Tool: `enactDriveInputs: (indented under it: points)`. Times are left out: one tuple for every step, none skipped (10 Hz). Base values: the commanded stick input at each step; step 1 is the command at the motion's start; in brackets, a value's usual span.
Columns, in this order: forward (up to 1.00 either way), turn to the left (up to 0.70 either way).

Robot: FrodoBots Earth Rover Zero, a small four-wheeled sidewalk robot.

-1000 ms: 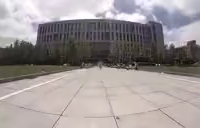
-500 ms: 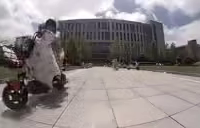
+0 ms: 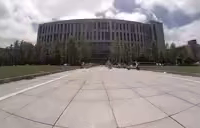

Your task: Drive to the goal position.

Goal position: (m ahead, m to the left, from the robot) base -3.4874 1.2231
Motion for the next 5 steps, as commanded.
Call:
enactDriveInputs:
  points:
    - [1.00,0.00]
    - [1.00,0.00]
    - [1.00,-0.02]
    - [1.00,-0.04]
    - [1.00,-0.12]
